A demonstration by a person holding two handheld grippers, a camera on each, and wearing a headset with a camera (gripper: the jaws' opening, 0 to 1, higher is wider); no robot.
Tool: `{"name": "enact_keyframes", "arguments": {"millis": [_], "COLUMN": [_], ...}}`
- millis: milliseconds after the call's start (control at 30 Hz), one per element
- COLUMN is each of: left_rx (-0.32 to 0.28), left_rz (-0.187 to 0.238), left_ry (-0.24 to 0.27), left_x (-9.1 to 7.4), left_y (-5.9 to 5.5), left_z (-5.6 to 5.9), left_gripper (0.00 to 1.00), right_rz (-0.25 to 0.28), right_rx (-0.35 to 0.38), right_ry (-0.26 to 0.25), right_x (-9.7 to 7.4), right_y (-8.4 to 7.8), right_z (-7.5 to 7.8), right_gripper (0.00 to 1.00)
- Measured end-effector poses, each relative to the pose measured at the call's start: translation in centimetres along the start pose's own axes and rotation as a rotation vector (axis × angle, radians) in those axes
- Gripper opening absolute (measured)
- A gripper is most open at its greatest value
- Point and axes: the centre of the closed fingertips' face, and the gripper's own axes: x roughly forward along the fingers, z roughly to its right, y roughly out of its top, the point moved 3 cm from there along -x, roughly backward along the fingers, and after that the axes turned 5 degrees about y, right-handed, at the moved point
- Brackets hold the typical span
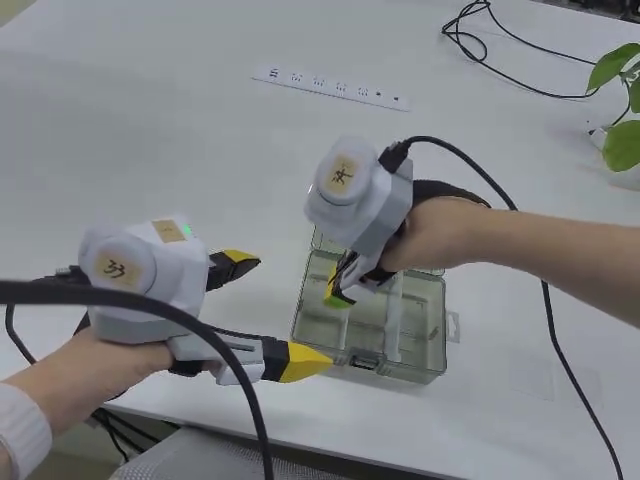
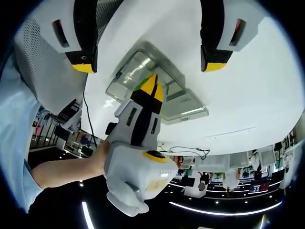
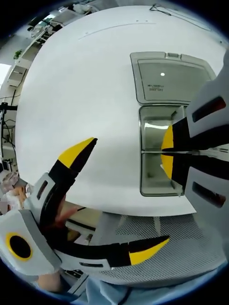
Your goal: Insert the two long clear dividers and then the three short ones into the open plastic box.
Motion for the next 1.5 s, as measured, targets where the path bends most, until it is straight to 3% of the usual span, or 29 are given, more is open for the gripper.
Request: {"name": "enact_keyframes", "arguments": {"millis": [467, 667, 767, 933, 1100, 1500], "left_rx": [0.01, 0.015, 0.013, 0.014, 0.016, 0.014], "left_rz": [0.002, 0.001, 0.001, -0.004, -0.005, -0.003], "left_ry": [-0.003, -0.005, -0.004, -0.005, -0.005, -0.003], "left_x": [-0.2, -0.3, -0.3, -0.3, -0.3, -0.2], "left_y": [0.2, 0.2, 0.1, 0.0, 0.0, 0.3], "left_z": [0.2, 0.2, 0.1, 0.1, 0.1, 0.2], "left_gripper": [0.9, 0.9, 0.9, 0.9, 0.9, 0.9], "right_rz": [-0.026, -0.017, -0.004, 0.053, 0.087, 0.175], "right_rx": [-0.012, -0.018, -0.055, -0.103, -0.072, -0.048], "right_ry": [-0.005, 0.007, 0.009, -0.043, -0.021, -0.029], "right_x": [0.4, 0.5, 0.6, 0.5, 0.1, -0.6], "right_y": [-0.1, -0.1, 0.0, 0.5, 0.5, 0.8], "right_z": [0.1, 0.0, -0.1, 0.5, 0.5, 0.1], "right_gripper": [0.02, 0.03, 0.04, 0.31, 0.36, 0.57]}}
